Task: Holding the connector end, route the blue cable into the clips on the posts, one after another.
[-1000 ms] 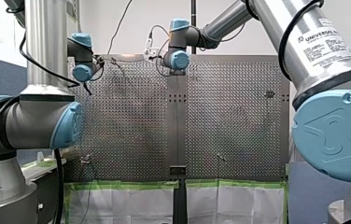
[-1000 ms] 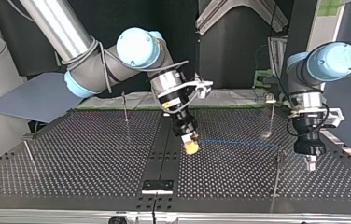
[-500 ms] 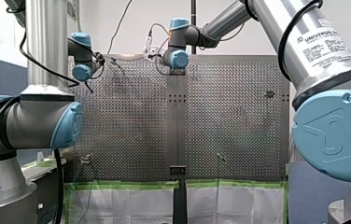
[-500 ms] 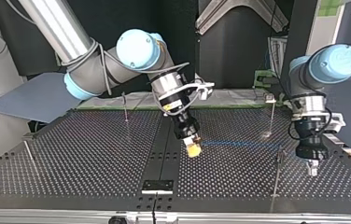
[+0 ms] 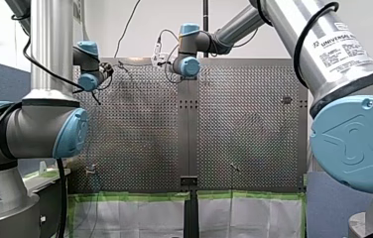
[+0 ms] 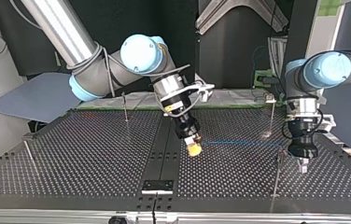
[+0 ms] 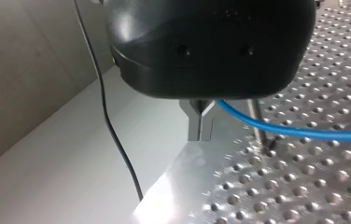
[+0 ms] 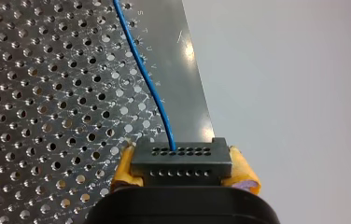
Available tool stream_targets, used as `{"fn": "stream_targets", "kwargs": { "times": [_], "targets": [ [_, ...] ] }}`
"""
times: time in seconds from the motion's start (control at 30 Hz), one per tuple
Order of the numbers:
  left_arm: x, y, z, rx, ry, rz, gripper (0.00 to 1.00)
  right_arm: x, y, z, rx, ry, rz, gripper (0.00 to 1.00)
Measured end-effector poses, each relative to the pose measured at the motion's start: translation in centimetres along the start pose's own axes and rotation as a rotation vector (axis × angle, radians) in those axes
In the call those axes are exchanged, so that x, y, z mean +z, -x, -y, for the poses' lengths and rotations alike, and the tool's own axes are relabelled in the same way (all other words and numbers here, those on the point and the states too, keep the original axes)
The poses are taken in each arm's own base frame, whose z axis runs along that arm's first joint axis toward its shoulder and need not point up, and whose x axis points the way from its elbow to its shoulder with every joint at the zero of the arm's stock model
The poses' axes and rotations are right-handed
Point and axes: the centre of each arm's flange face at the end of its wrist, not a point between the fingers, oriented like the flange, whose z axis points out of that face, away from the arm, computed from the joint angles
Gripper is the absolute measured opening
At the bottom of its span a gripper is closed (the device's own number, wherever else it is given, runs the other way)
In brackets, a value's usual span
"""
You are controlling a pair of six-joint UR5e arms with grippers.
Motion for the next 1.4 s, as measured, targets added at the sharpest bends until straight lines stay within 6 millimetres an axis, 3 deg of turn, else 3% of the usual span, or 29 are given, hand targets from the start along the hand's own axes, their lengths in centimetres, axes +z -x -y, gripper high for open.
{"fn": "stream_targets", "kwargs": {
  "times": [0.6,1.17,1.4],
  "targets": [
    [2.6,2.0,1.0,-0.03,-0.054,0.047,0.0,0.8,-0.8,-1.0,0.0,0.021,-0.025,0.0],
    [2.7,1.5,-0.4,-0.028,-0.031,0.042,0.0,1.2,-0.8,-4.1,-0.005,0.074,-0.031,0.0],
    [2.8,1.0,-1.3,-0.026,-0.018,0.036,0.0,1.7,0.8,-5.4,-0.006,0.085,-0.014,0.0]
  ]
}}
